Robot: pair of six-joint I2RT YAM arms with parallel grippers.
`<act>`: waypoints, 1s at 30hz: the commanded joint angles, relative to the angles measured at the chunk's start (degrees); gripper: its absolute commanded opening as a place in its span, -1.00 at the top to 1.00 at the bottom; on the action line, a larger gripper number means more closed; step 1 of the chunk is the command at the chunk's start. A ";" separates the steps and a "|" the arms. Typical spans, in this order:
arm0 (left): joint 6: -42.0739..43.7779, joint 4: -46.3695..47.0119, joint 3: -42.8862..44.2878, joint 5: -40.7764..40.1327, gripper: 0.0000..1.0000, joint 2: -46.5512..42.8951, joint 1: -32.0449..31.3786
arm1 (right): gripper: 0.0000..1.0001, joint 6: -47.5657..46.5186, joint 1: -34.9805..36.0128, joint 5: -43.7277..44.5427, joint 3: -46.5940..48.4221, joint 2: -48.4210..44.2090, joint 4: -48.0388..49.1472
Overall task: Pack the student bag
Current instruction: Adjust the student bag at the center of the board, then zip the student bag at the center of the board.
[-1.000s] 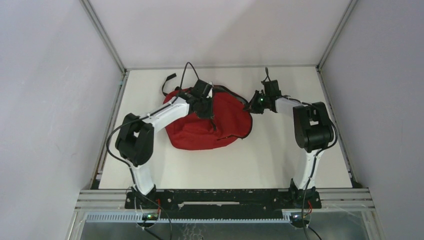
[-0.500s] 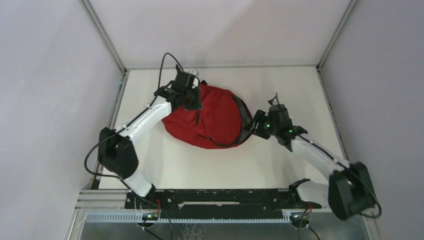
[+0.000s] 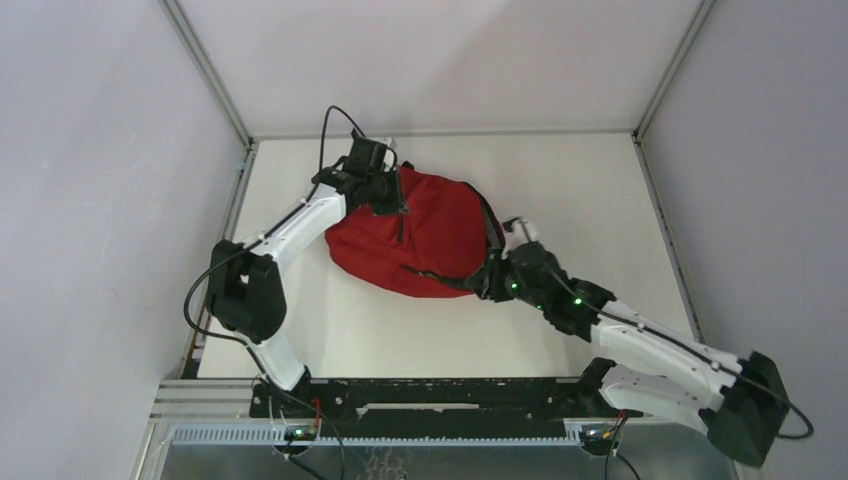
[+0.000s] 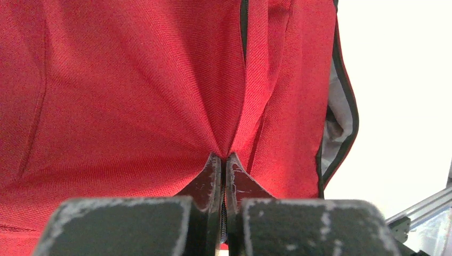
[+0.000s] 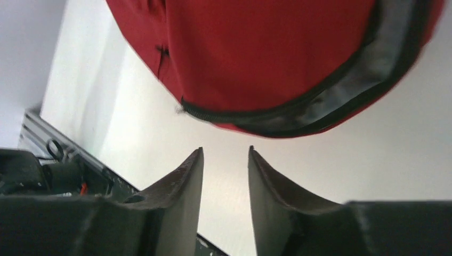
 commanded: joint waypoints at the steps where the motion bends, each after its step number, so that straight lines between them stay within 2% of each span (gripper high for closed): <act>1: -2.44 6.67 -0.17 1.64 1.00 -2.72 1.20 | 0.23 -1.12 7.52 6.13 4.53 7.23 4.33; 3: -3.15 7.91 -1.30 2.58 1.00 -3.37 1.67 | 0.26 -0.40 10.59 7.11 7.22 11.43 5.78; 7: -2.19 7.14 1.01 5.98 1.00 -0.97 2.47 | 0.13 -6.05 15.98 12.15 15.99 21.85 5.27; 8: -1.88 5.62 2.52 6.98 0.93 0.41 2.69 | 0.11 -8.08 16.54 13.19 17.77 24.19 5.70; 10: -1.53 2.21 5.11 8.42 0.36 2.50 3.17 | 0.10 -12.10 16.67 13.98 20.89 28.24 7.03; 11: -1.67 1.81 5.09 8.39 0.14 2.08 3.32 | 0.10 -13.88 16.51 14.10 22.46 30.26 7.25; 14: -2.21 1.84 3.23 6.21 -0.23 -1.19 3.83 | 0.11 -18.29 16.01 12.79 26.91 35.41 7.07; 15: -2.36 1.62 2.66 5.76 -0.28 -2.57 4.30 | 0.11 -19.72 15.91 11.88 28.21 36.85 7.14; 18: -3.18 0.47 0.50 5.00 -0.29 -6.69 7.20 | 0.05 -23.34 15.93 9.53 31.68 41.22 6.32; 22: -5.58 0.92 -6.60 4.64 -0.27 -13.76 12.53 | -0.04 -24.94 16.63 8.61 33.44 44.05 5.12; 26: -7.75 3.15 -15.01 4.94 -0.27 -20.64 16.36 | -0.04 -25.76 17.79 8.84 33.46 46.40 5.19; 30: -7.74 3.49 -19.84 6.17 -0.28 -23.42 16.77 | 0.02 -25.54 18.14 9.90 34.20 48.69 4.85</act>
